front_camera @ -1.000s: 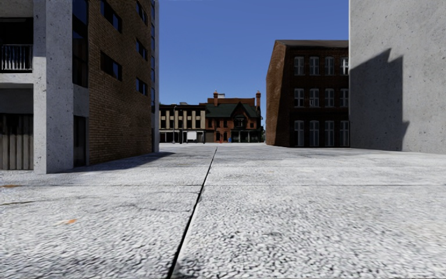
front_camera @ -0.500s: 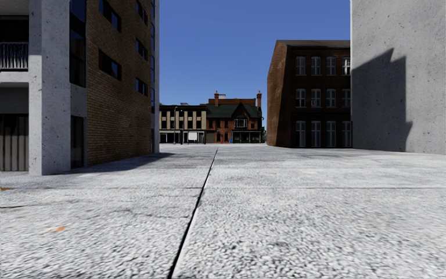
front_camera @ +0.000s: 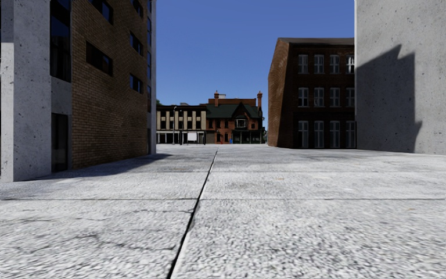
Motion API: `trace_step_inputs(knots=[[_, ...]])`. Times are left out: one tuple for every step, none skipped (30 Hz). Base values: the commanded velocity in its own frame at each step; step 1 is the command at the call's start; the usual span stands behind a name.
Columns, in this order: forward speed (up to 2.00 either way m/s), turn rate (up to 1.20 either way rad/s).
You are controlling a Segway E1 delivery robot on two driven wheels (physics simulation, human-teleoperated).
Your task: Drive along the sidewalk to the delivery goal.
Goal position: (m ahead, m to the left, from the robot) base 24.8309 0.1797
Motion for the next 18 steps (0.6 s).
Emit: trace_step_inputs(knots=[[1.99, 0.00], [1.99, 0.00], [1.99, 0.00], [2.00, 0.00], [2.00, 0.00], [2.00, 0.00], [2.00, 0.00], [2.00, 0.00], [2.00, 0.00], [2.00, 0.00], [2.00, 0.00], [2.00, 0.00], [2.00, 0.00], [2.00, 0.00], [2.00, 0.00], [2.00, 0.00], [2.00, 0.00], [2.00, 0.00]])
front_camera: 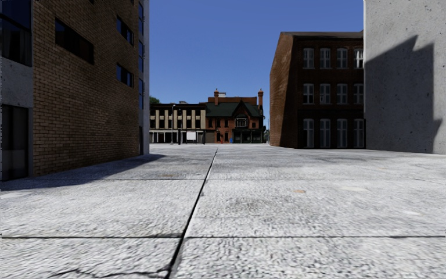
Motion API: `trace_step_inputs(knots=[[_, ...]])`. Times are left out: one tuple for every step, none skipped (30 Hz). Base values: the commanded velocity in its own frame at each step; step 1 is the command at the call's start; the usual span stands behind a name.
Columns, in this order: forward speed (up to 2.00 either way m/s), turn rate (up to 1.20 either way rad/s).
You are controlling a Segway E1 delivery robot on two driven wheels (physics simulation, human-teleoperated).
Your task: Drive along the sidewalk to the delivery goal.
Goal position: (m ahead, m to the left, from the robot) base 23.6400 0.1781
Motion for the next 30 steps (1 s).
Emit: trace_step_inputs(knots=[[2.00, 0.00], [2.00, 0.00], [2.00, 0.00], [2.00, 0.00], [2.00, 0.00], [2.00, 0.00], [2.00, 0.00], [2.00, 0.00], [2.00, 0.00], [2.00, 0.00], [2.00, 0.00], [2.00, 0.00], [2.00, 0.00], [2.00, 0.00], [2.00, 0.00], [2.00, 0.00], [2.00, 0.00], [2.00, 0.00], [2.00, 0.00], [2.00, 0.00], [2.00, 0.00], [2.00, 0.00], [2.00, 0.00], [2.00, 0.00], [2.00, 0.00], [2.00, 0.00], [2.00, 0.00], [2.00, 0.00], [2.00, 0.00], [2.00, 0.00]])
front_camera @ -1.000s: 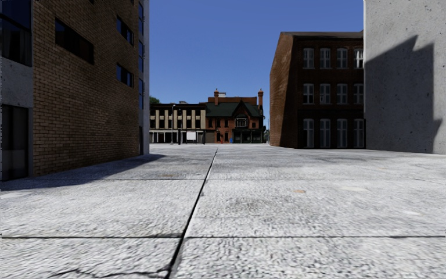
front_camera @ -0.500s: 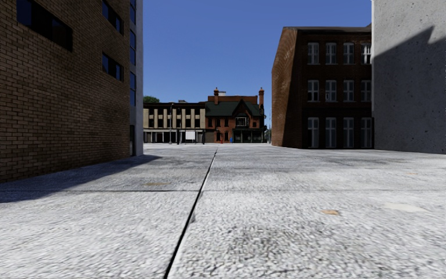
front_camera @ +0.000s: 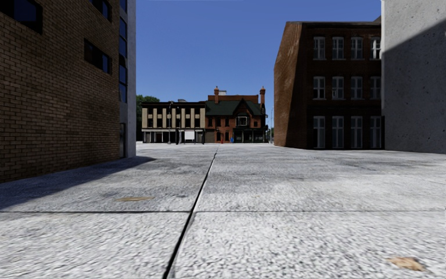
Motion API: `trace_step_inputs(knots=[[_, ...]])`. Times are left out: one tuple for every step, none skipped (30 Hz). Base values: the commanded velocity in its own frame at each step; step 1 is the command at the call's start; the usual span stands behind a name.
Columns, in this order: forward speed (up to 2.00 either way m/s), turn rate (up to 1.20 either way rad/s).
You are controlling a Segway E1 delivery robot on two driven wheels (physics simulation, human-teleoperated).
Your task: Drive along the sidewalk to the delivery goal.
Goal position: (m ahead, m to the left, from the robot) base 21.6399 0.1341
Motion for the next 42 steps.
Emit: trace_step_inputs(knots=[[2.00, 0.00], [2.00, 0.00], [2.00, 0.00], [2.00, 0.00], [2.00, 0.00], [2.00, 0.00], [2.00, 0.00], [2.00, 0.00], [2.00, 0.00], [2.00, 0.00], [2.00, 0.00], [2.00, 0.00], [2.00, 0.00], [2.00, 0.00], [2.00, 0.00], [2.00, 0.00], [2.00, 0.00], [2.00, 0.00], [2.00, 0.00], [2.00, 0.00], [2.00, 0.00], [2.00, 0.00], [2.00, 0.00], [2.00, 0.00], [2.00, 0.00], [2.00, 0.00], [2.00, 0.00], [2.00, 0.00], [2.00, 0.00], [2.00, 0.00], [2.00, 0.00], [2.00, 0.00], [2.00, 0.00], [2.00, 0.00], [2.00, 0.00], [2.00, 0.00], [2.00, 0.00], [2.00, 0.00], [2.00, 0.00], [2.00, 0.00], [2.00, 0.00], [2.00, 0.00]])
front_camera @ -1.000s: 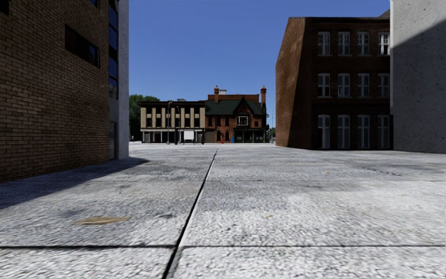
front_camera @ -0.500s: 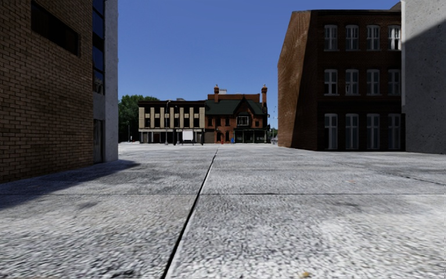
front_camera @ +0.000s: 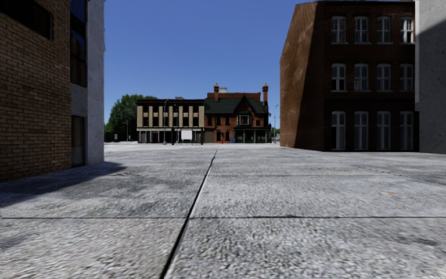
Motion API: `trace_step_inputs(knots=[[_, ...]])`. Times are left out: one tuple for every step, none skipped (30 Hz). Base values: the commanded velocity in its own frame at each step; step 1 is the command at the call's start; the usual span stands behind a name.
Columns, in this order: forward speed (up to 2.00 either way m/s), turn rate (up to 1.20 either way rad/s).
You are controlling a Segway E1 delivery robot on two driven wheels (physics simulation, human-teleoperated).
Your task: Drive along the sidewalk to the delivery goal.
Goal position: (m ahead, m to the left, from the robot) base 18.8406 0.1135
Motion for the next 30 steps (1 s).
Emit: trace_step_inputs(knots=[[2.00, 0.00], [2.00, 0.00], [2.00, 0.00], [2.00, 0.00], [2.00, 0.00], [2.00, 0.00], [2.00, 0.00], [2.00, 0.00], [2.00, 0.00], [2.00, 0.00], [2.00, 0.00], [2.00, 0.00], [2.00, 0.00], [2.00, 0.00], [2.00, 0.00], [2.00, 0.00], [2.00, 0.00], [2.00, 0.00], [2.00, 0.00], [2.00, 0.00], [2.00, 0.00], [2.00, 0.00], [2.00, 0.00], [2.00, 0.00], [2.00, 0.00], [2.00, 0.00], [2.00, 0.00], [2.00, 0.00], [2.00, 0.00], [2.00, 0.00]])
